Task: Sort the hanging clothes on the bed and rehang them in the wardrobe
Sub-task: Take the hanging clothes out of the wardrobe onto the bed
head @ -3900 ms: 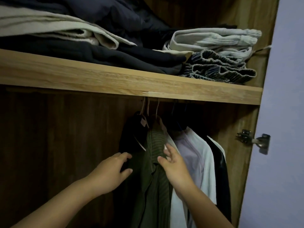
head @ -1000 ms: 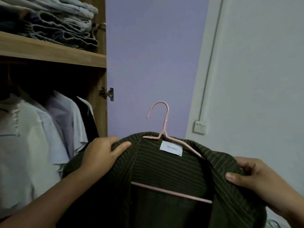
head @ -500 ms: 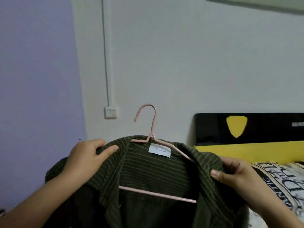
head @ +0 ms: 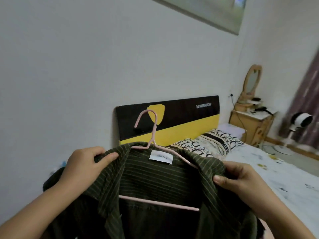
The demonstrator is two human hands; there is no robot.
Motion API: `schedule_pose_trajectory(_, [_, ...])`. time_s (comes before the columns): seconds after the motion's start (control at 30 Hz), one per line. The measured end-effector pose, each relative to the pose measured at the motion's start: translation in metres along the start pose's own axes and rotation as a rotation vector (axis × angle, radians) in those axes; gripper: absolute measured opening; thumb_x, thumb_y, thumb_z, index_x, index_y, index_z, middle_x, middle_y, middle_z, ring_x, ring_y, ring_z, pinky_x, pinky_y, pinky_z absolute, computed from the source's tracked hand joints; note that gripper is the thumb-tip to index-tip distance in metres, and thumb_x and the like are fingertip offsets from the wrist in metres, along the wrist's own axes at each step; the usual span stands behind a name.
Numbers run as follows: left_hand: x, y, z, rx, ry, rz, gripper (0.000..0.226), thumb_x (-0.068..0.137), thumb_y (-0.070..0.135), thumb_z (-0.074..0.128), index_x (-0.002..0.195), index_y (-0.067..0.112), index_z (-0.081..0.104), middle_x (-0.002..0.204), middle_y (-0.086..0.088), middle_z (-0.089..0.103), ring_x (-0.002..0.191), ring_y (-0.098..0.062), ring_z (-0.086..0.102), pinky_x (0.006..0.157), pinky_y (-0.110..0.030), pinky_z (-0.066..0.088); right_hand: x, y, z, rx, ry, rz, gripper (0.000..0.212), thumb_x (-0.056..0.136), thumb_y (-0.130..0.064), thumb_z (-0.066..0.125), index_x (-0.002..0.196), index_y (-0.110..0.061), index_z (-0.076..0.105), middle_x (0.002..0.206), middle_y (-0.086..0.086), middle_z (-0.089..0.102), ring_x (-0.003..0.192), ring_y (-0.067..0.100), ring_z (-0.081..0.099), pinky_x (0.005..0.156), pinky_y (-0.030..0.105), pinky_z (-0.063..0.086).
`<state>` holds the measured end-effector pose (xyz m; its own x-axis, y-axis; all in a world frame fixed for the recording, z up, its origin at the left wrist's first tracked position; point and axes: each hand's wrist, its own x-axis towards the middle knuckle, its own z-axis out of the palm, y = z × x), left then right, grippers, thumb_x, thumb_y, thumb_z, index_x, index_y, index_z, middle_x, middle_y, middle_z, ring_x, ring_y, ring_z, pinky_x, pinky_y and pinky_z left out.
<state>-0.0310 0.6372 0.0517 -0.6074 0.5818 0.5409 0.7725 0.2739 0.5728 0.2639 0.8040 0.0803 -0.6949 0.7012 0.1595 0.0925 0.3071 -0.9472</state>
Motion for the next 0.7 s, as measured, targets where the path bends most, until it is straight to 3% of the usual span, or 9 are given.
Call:
schedule_pose_trajectory(0.23, [0.018,0.063,0.090,-0.095,-0.188,0.146,0.037,0.079,0.034,0.068,0.050,0.013,0.055,0.045,-0.011,0.050,0.049,-0.021,0.050,0.050,-0.030,0.031,-0.045,0.025,-0.071,-0.017,0.262,0.115,0.021,0.079,0.011,0.061,0.083,-0.005,0.074,0.084,0.016,0.073,0.072,0.020,0.069,0.065,0.023,0.054])
schedule_pose_trajectory(0.37, [0.035,0.096,0.139,-0.201,-0.319,0.228,0.035,0.080,0.033,0.066,0.048,0.029,0.053,0.044,0.003,0.051,0.051,-0.015,0.051,0.048,-0.028,0.029,-0.066,0.038,-0.093,-0.002,0.409,0.185,0.024,0.080,0.011,0.061,0.080,-0.008,0.076,0.082,0.015,0.074,0.071,0.019,0.070,0.063,0.022,0.055])
schedule_pose_trajectory(0.47, [0.049,0.113,0.175,-0.246,-0.400,0.296,0.032,0.080,0.034,0.066,0.050,0.026,0.056,0.049,0.008,0.052,0.053,-0.009,0.049,0.049,-0.027,0.031,-0.074,0.046,-0.101,0.003,0.522,0.225,0.029,0.080,0.011,0.060,0.080,-0.013,0.076,0.082,0.013,0.074,0.071,0.018,0.070,0.065,0.022,0.056])
schedule_pose_trajectory(0.57, [0.065,0.121,0.212,-0.255,-0.486,0.352,0.030,0.081,0.039,0.065,0.060,0.017,0.064,0.058,-0.003,0.062,0.058,-0.014,0.055,0.056,-0.030,0.038,-0.074,0.055,-0.105,-0.017,0.613,0.249,0.030,0.080,0.011,0.061,0.076,-0.014,0.077,0.083,0.009,0.075,0.076,0.018,0.071,0.065,0.020,0.055])
schedule_pose_trajectory(0.7, [0.085,0.127,0.257,-0.274,-0.548,0.410,0.038,0.082,0.039,0.063,0.053,0.017,0.053,0.050,-0.006,0.054,0.053,-0.018,0.052,0.051,-0.029,0.030,-0.065,0.069,-0.109,-0.064,0.698,0.287,0.029,0.082,0.009,0.061,0.078,-0.017,0.075,0.082,0.005,0.075,0.076,0.015,0.072,0.062,0.016,0.052])
